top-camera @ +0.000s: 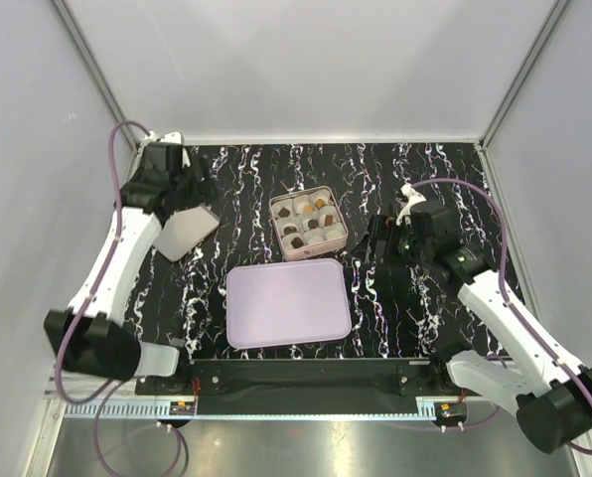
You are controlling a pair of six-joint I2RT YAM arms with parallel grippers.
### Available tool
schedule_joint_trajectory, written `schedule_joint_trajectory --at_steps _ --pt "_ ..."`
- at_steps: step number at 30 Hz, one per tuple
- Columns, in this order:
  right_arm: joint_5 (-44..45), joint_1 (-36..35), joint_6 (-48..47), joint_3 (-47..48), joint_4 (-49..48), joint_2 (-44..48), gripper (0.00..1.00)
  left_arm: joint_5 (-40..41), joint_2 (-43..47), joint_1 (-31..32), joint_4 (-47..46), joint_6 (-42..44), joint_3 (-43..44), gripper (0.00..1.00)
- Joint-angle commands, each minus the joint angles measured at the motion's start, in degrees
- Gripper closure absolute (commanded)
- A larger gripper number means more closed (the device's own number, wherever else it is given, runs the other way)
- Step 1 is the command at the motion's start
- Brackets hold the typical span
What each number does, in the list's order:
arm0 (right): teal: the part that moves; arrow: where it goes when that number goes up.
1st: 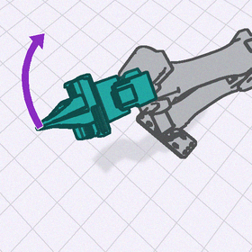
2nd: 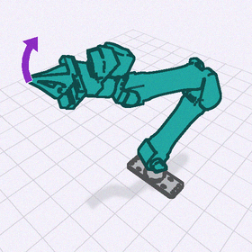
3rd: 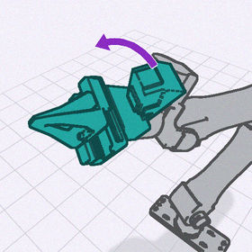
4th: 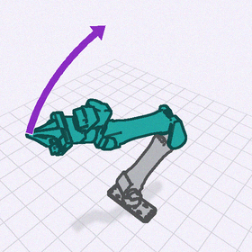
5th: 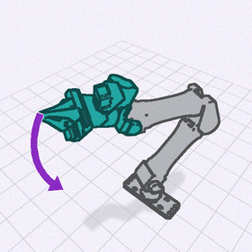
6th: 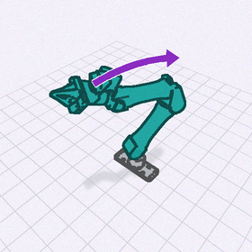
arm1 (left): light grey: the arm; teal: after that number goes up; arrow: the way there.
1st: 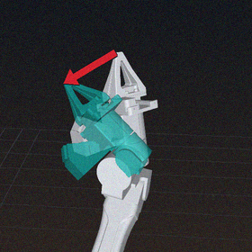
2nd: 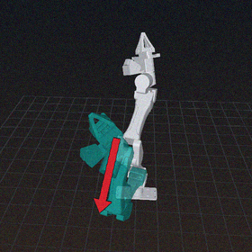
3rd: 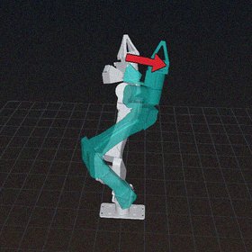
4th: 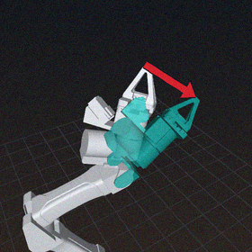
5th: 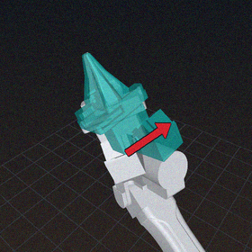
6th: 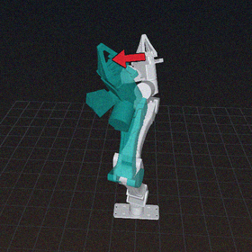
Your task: Pack the chocolate
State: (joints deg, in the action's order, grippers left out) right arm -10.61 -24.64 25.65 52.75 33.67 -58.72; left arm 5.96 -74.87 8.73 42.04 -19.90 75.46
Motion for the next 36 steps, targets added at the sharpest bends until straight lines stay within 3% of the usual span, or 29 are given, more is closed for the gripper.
schedule_joint_trajectory --at_steps 1,10,18,36 --pt "-4.94 0.03 2.56 -2.65 -4.31 3.78 0.0 7.92 -6.15 -0.21 2.08 2.14 6.27 0.01" --pt "-2.57 0.03 3.09 -4.85 -4.4 7.04 0.01 11.97 -28.27 -0.38 8.14 1.27 24.62 0.13" --pt "-2.49 0.03 0.46 -4.94 -3.0 6.78 0.01 10.74 -43.05 -0.56 8.49 -0.4 31.85 0.18" --pt "-0.64 0.04 -4.64 -4.15 -2.38 5.81 0.01 9.86 -54.59 -2.4 6.65 -5.67 30.98 0.34"
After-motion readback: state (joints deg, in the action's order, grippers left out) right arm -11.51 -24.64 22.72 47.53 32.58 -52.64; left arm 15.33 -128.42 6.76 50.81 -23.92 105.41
